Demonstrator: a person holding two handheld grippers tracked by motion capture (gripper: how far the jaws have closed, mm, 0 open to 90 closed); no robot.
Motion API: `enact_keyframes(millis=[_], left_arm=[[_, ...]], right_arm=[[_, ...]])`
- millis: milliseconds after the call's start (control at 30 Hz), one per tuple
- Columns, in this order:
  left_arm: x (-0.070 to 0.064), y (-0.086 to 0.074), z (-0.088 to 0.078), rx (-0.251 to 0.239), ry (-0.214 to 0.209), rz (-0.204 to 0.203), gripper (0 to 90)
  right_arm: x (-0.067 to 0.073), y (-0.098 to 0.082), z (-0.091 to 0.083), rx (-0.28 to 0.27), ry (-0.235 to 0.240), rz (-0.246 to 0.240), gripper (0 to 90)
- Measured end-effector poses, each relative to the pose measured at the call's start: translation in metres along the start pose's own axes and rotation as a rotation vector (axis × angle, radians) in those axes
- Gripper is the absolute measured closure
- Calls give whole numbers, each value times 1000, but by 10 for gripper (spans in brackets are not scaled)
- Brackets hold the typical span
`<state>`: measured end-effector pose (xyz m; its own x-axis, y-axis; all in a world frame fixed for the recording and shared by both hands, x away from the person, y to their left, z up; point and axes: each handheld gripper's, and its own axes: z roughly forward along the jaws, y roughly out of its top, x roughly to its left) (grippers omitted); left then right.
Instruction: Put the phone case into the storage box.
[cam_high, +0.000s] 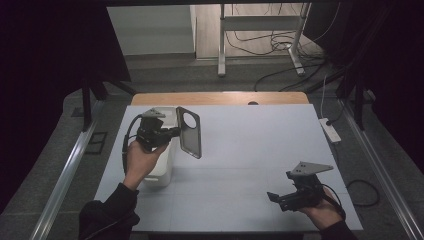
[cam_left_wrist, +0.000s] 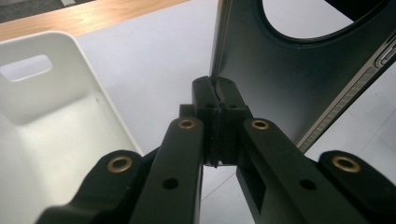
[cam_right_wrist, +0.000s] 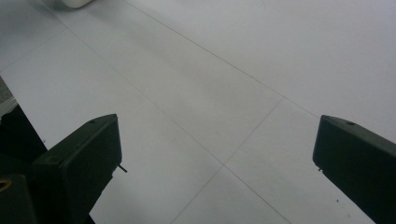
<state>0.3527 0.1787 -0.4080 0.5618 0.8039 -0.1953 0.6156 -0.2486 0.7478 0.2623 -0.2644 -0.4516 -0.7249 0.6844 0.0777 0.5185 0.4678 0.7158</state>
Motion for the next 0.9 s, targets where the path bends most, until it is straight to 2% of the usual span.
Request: enact_keyframes(millis=[133, 367, 600, 900], left_arm=[[3, 2, -1, -3, 8, -2, 888], [9, 8, -5, -3, 31, 1, 888], [15, 11, -8, -8, 47, -7, 888], [28, 16, -12, -22, 56, -39, 888]], right_arm=[[-2, -3, -3, 3, 5, 1, 38], [-5, -9, -12, -23, -25, 40, 22], [-6, -15, -19, -39, -46, 51, 11], [-12, -23, -30, -55, -70, 83, 8]])
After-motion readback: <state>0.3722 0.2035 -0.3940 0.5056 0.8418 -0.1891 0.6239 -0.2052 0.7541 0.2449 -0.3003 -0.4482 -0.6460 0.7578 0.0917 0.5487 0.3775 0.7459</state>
